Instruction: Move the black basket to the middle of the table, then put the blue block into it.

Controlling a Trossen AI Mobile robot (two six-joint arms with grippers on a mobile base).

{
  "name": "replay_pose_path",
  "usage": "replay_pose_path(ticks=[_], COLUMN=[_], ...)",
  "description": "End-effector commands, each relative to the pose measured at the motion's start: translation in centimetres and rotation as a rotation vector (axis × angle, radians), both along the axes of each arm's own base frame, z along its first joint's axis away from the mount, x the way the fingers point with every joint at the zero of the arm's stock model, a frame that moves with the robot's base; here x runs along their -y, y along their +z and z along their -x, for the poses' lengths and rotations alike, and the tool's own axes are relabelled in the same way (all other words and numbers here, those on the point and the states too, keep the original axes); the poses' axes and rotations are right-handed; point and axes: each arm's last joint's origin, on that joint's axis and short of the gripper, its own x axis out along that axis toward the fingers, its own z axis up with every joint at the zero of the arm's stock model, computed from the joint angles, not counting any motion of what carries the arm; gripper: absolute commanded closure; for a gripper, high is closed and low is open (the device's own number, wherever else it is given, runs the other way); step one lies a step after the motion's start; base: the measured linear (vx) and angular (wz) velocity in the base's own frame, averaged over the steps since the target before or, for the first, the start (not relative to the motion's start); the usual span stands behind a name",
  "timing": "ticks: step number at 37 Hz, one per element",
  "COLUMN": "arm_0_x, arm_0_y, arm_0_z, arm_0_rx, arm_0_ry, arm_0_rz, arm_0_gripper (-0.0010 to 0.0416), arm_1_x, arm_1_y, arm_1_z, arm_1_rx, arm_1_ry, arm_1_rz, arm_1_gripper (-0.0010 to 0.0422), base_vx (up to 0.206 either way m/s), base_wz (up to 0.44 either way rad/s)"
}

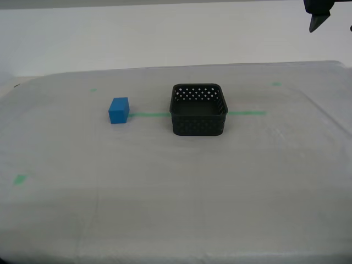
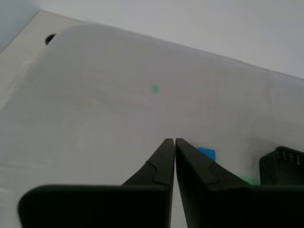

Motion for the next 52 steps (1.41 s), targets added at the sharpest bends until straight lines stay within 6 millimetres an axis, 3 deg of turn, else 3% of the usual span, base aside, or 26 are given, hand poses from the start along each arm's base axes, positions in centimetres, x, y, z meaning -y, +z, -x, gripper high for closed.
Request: replay_pose_path(ticks=[1,11,21,52], arm_0_x=[0.0,0.0,0.0,0.0], arm_0_y=[0.0,0.0,0.0,0.0], arm_0_z=[0.0,0.0,0.0,0.0], arm_0_rx=[0.002,0.002,0.002,0.002], arm_0_ry=[-0.003,-0.003,-0.003,-0.003], arm_0_rz=[0.001,0.001,0.001,0.001], arm_0_gripper=[0.0007,0.0007,0.0007,0.0007], arm_1_x=[0.0,0.3,1.3,5.2], arm_1_y=[0.3,1.4,1.5,-0.9], arm_1_z=[0.2,-1.3,-3.3,-10.0], arm_1_rx=[-0.058,-0.221,-0.268,-0.482], arm_1_ry=[0.008,-0.051,-0.115,-0.245], arm_1_rz=[0.005,-0.040,-0.036,-0.018], arm_1_gripper=[0.0412,0.0412,0.0412,0.0412], base_vx=[0.000,0.000,0.000,0.000], base_wz=[0.000,0.000,0.000,0.000])
